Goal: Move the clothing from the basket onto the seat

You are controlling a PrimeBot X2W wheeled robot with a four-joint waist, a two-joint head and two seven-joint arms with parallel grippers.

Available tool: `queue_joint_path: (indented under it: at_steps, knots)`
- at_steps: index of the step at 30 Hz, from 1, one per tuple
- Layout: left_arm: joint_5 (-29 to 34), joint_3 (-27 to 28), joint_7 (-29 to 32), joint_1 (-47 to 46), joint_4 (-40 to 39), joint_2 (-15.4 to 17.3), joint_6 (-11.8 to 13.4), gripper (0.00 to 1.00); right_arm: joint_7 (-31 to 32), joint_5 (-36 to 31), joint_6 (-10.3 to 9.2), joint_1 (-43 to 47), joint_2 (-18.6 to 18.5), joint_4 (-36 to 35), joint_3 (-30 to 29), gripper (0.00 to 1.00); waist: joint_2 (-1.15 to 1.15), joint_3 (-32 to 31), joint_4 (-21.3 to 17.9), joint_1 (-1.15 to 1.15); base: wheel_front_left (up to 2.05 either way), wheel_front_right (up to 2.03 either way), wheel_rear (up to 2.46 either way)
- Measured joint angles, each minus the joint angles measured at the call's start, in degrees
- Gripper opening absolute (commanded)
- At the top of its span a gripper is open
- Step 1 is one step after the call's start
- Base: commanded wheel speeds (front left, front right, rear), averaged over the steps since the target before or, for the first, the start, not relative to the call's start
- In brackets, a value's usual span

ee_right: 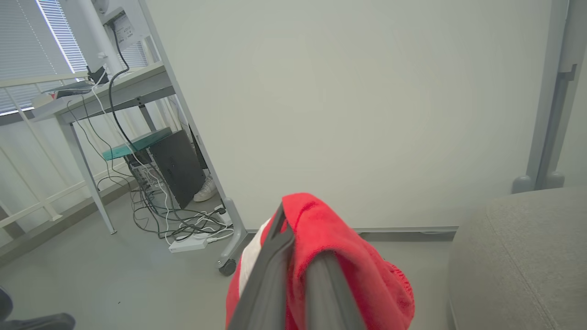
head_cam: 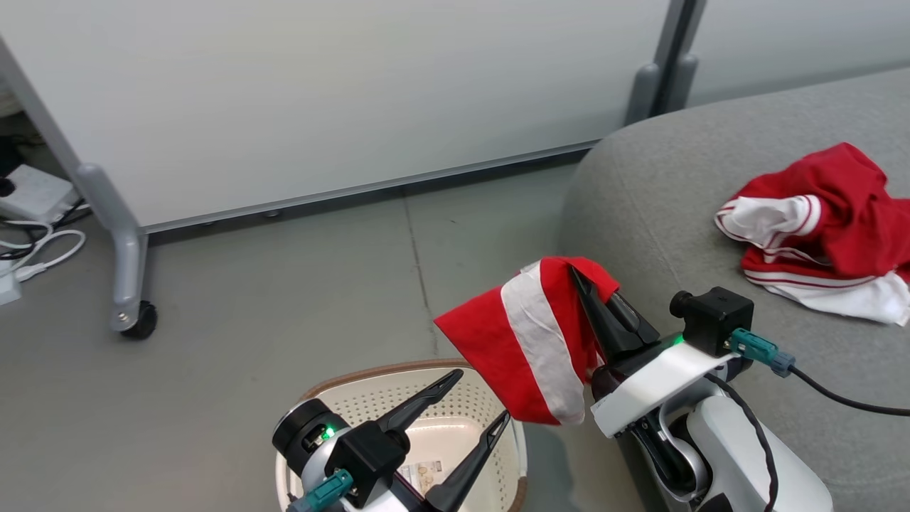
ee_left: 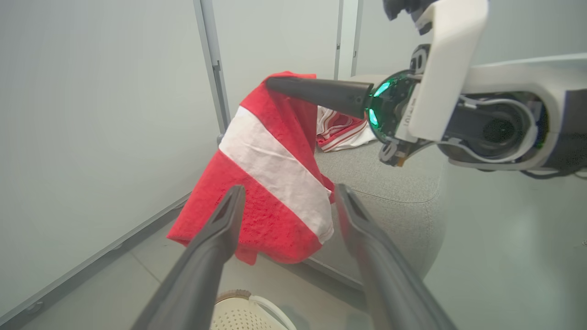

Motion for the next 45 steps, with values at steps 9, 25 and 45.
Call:
queue_joint_path:
  at_steps: [9,25,45]
  knots:
    - [0.00,-0.78,0.19,-0.77,-0.26,1.29,0.05,1.00,0.00,-0.92,0.00,1.06,0.38,-0.22,-2.05,0.00,0.00,1.34,-6.71,0.00,0.00,0.00,0.00]
    - [-0.02,-2.20,2.35,-2.11,-2.29,3.48,0.24,1.00,0.00,-3.12,0.00,3.27,-0.21,0.05,-6.60,0.00,0.00,4.22,-21.36,0.00,0.00,0.00,0.00]
    - [0.88,-1.53,4.31,-7.58,-6.66,6.90,0.49,1.00,0.00,-3.71,0.00,-12.26,-5.84,-2.38,-17.96,0.00,0.00,10.54,-23.92,0.00,0.00,0.00,0.00]
